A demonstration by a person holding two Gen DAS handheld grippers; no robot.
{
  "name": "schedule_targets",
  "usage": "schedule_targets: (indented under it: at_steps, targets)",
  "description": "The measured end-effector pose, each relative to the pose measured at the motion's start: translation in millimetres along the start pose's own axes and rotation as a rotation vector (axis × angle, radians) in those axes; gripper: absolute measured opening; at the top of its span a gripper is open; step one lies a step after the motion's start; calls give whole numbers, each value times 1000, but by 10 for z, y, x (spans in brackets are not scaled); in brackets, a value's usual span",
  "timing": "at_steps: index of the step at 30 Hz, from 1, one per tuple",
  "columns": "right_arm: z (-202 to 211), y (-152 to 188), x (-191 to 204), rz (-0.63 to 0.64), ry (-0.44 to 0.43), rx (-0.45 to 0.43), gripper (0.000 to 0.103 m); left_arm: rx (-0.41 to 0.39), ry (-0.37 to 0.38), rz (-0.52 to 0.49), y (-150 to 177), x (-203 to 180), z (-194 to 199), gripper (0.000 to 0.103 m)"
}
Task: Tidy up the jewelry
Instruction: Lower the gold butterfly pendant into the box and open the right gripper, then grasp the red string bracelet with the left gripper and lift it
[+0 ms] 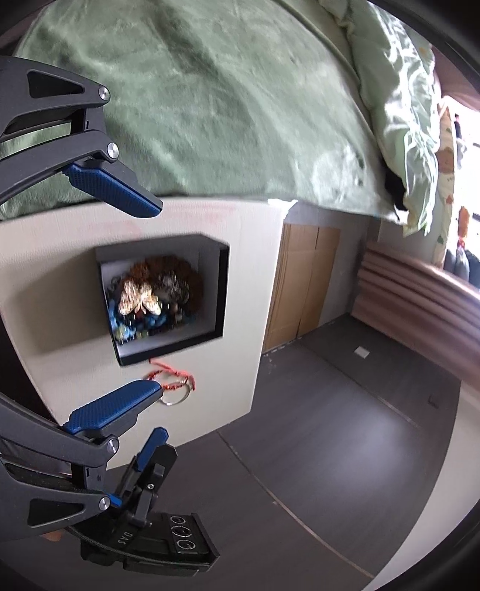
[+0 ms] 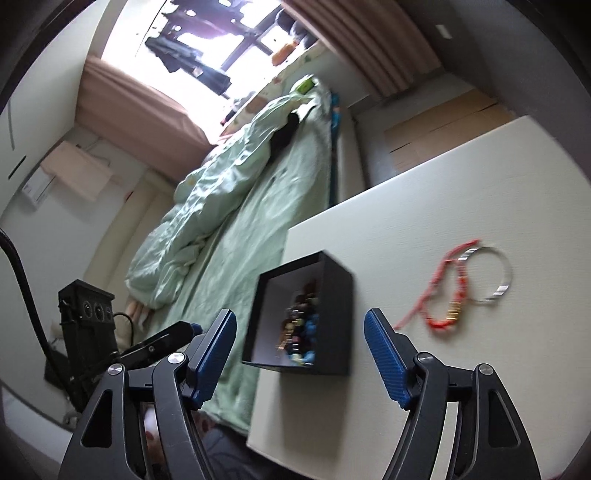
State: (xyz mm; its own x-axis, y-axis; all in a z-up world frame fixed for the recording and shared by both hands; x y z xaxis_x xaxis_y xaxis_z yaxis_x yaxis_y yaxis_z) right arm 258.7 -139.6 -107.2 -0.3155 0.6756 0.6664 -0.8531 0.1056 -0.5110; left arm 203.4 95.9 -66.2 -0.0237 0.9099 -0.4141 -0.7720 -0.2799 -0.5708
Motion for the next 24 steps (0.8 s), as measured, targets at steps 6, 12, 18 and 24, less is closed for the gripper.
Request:
schedule_targets:
  at_steps: [6, 12, 18, 24]
  targets:
    - [233, -75, -223, -28, 68, -28, 73, 20, 4, -52, -14, -286, -138, 90]
    - [389, -92, -441, -75, 114, -38, 73, 40, 7, -122, -37, -611, -309, 90]
    - [585, -99, -703, -153, 165, -66, 73, 52, 44, -204, -37, -980, -446, 90]
    - [740, -94, -953, -235, 204, -83, 73, 90, 67, -274, -13, -1280, -680, 77]
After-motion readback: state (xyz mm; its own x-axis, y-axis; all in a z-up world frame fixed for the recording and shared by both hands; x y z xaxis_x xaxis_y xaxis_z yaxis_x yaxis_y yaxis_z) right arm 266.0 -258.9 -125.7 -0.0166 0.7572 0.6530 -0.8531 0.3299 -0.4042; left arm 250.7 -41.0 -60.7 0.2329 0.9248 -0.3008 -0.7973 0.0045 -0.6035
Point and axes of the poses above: each gripper's, at about its wrist camera, not at the fingertips, and z roughly against the way its jaws point, x to its left, y to its underside, the point moved 1 cm from there along -z, roughly the way its jaws point, and after that the axes turned 2 degrees about -x, right-handed, at the moved point
